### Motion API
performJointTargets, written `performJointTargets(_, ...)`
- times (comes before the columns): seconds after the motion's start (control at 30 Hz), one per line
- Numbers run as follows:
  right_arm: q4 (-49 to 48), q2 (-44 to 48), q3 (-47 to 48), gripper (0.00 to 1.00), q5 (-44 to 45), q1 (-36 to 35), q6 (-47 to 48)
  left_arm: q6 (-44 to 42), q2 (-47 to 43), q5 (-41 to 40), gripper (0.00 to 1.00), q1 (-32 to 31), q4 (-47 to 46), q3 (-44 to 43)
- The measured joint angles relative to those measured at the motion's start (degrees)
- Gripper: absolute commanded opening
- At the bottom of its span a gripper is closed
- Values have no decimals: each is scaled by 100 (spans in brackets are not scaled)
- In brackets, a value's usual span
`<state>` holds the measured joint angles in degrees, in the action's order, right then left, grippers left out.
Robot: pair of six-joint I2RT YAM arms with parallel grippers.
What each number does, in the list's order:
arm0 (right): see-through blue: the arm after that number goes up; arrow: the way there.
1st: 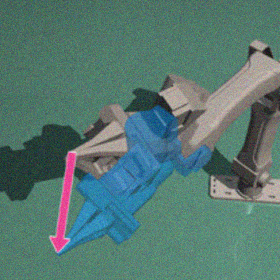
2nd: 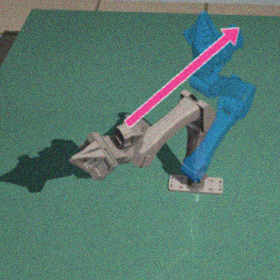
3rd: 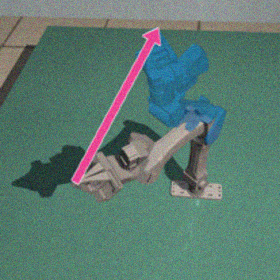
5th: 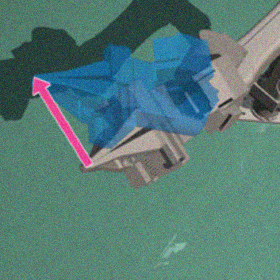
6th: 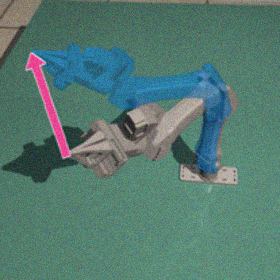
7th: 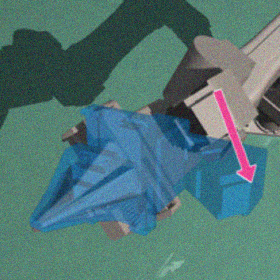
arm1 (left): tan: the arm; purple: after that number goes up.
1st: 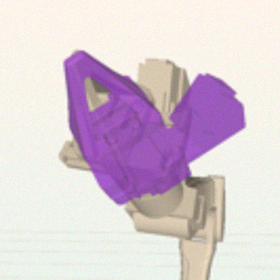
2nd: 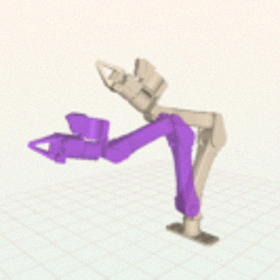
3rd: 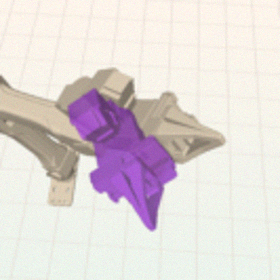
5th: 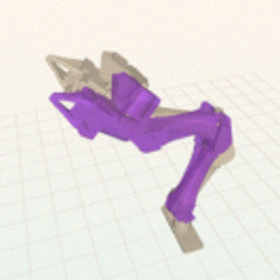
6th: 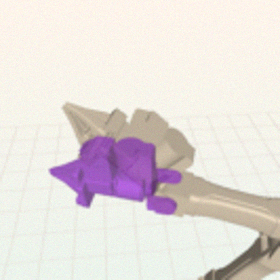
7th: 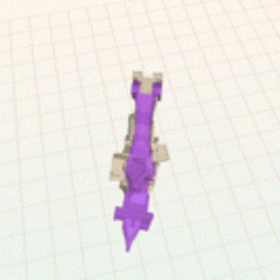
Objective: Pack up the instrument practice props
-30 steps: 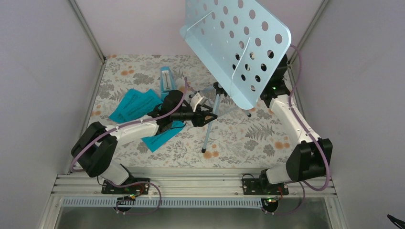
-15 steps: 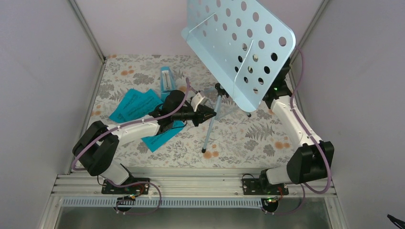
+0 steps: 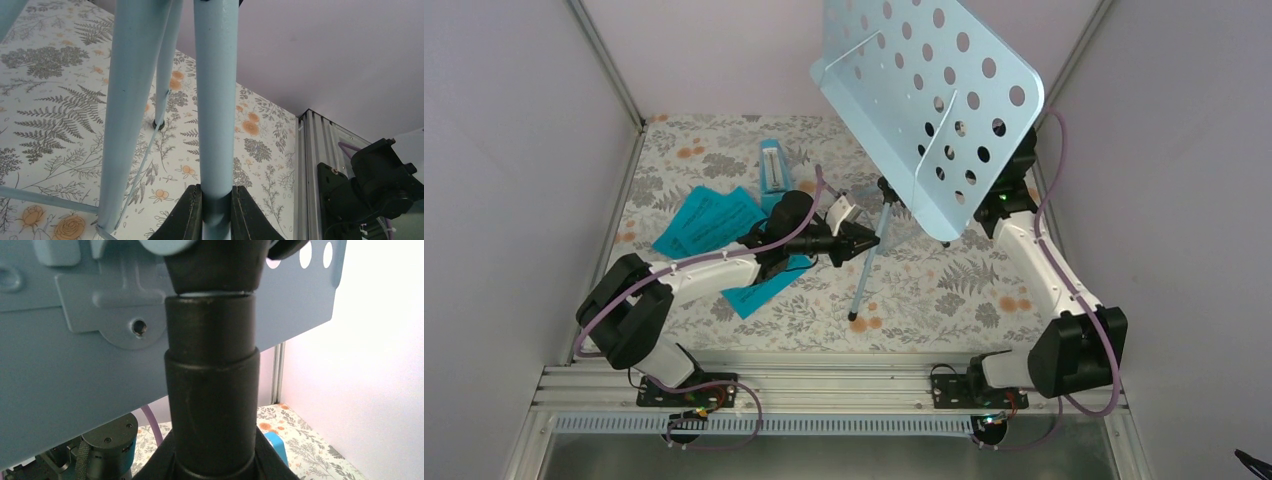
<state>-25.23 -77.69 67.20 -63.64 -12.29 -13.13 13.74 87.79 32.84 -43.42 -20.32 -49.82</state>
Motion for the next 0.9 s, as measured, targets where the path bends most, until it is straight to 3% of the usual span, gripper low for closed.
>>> performJointTargets(0.9,326,994,-914,4,1137,-455,260,22,-201,-140,2,-229,-57,-162)
